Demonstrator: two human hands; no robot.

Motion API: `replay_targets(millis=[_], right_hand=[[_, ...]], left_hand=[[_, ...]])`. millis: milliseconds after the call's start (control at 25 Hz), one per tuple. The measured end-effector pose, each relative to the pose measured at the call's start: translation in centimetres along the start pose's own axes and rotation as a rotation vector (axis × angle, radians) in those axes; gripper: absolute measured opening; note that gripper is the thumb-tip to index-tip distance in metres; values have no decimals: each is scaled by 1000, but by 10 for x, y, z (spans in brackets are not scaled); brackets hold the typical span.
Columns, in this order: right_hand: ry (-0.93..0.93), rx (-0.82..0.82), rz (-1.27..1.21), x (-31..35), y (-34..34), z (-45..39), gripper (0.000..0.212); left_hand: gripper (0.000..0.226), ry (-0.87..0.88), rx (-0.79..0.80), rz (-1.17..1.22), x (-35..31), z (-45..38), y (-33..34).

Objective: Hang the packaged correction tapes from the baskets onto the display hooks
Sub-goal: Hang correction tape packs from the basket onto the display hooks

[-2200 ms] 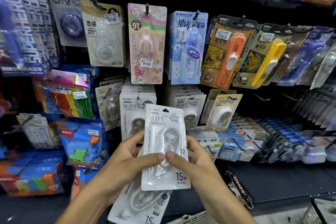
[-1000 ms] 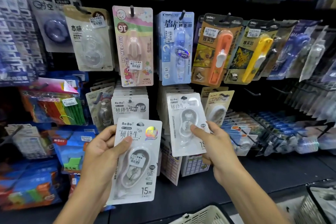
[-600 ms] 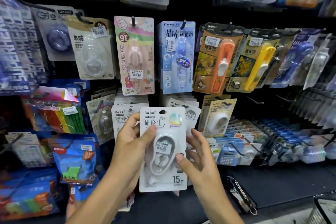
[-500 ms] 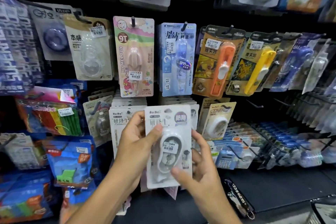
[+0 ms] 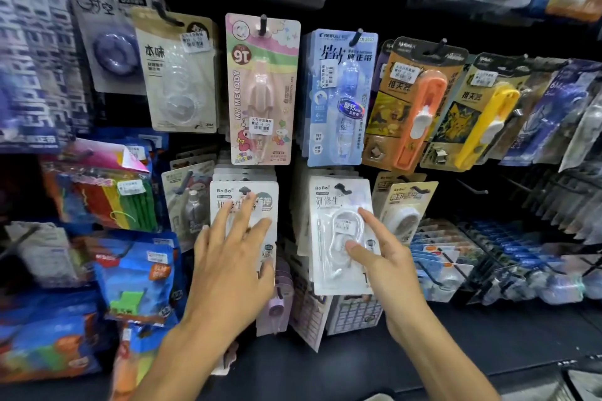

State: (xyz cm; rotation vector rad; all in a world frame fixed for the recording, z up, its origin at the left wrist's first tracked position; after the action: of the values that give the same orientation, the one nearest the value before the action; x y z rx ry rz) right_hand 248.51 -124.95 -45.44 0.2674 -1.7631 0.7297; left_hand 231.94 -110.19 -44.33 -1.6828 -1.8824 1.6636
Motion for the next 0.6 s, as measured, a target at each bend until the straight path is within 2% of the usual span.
replay_targets(millis=[80, 120, 200, 240, 320, 440, 600], right_hand=[[7, 54, 127, 5, 0, -8, 49], [-30, 54, 301, 4, -1, -8, 53], [-203, -35, 637, 3, 0, 1, 64], [-314, -77, 729, 4, 3, 4, 66], [-437, -22, 850, 8, 12, -2, 70], [-370, 158, 1063, 12, 21, -38, 77], [-334, 332, 1205, 13, 30, -75, 77]], left_hand=[[61, -8, 61, -29, 4, 4, 0], [64, -12, 89, -45, 7, 6, -1], [67, -15, 119, -59, 10, 8, 0], [68, -13, 126, -56, 10, 9, 1], [68, -7, 137, -41, 9, 9, 2], [70, 4, 154, -66, 9, 10, 4], [72, 7, 161, -74, 15, 11, 7]])
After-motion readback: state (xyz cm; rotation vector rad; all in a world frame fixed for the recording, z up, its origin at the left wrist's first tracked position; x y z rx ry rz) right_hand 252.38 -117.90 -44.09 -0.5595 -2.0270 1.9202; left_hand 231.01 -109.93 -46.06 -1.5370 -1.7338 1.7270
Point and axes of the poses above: each hand's wrist, its own z-axis away from the middle knuckle, its own y-axis out of the palm, x = y × z, the point moved 2 cm from there along -z, towards the middle knuckle, and after that the axes turned 15 degrees about z, right-handed, at the moved point
